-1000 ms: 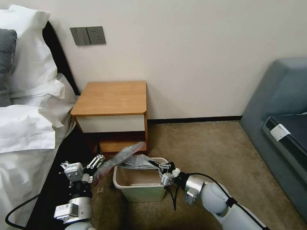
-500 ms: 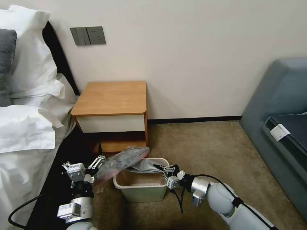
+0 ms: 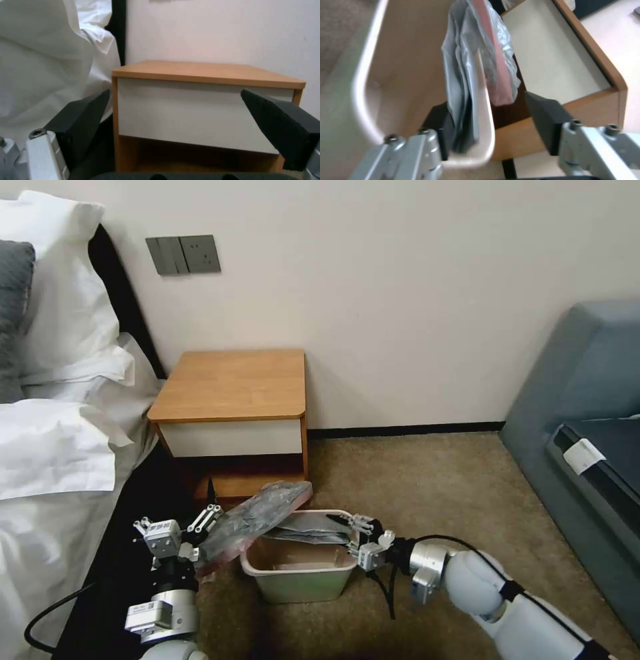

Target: Pick up the garbage bag from the table and place it over the trash can.

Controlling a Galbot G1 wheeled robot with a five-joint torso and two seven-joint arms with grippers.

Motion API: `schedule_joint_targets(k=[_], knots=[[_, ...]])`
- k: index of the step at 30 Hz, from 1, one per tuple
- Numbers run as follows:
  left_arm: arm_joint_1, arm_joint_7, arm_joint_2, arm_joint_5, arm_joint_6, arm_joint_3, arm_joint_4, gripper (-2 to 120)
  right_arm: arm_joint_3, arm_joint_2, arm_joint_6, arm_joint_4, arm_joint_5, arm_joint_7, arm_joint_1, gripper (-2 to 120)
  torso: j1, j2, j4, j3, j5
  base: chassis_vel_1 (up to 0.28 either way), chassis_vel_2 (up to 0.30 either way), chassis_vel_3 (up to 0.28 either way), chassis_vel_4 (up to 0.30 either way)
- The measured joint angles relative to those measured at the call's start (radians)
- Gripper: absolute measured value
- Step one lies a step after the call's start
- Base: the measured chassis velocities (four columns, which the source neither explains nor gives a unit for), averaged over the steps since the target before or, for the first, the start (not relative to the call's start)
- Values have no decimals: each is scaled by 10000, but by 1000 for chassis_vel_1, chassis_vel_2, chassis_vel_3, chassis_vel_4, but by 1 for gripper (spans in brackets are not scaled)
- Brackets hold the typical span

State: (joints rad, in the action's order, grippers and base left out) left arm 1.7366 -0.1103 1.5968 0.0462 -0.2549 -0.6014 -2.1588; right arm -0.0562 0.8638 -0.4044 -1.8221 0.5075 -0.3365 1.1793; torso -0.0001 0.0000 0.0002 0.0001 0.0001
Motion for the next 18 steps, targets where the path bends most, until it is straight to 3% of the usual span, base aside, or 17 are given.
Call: schedule_joint_targets(k=[7, 11, 18], knots=[[-137, 35, 19, -96, 53, 116, 252, 98, -1031, -1216, 30, -1048, -818, -211, 1050, 84, 0, 0, -4, 0, -1, 0, 0, 0, 0], [-197, 42, 15, -99, 57, 157, 421, 98, -1683, -1465, 9, -1536, -1341, -226, 1496, 97, 0, 0, -3, 0, -1, 0, 0, 0, 0], [-371, 55, -207, 167, 190, 162, 924, 98, -2540, -1003, 519, -1933, -2322, -190, 1514, 100, 0, 0, -2, -1, -1, 0, 0, 0, 0]])
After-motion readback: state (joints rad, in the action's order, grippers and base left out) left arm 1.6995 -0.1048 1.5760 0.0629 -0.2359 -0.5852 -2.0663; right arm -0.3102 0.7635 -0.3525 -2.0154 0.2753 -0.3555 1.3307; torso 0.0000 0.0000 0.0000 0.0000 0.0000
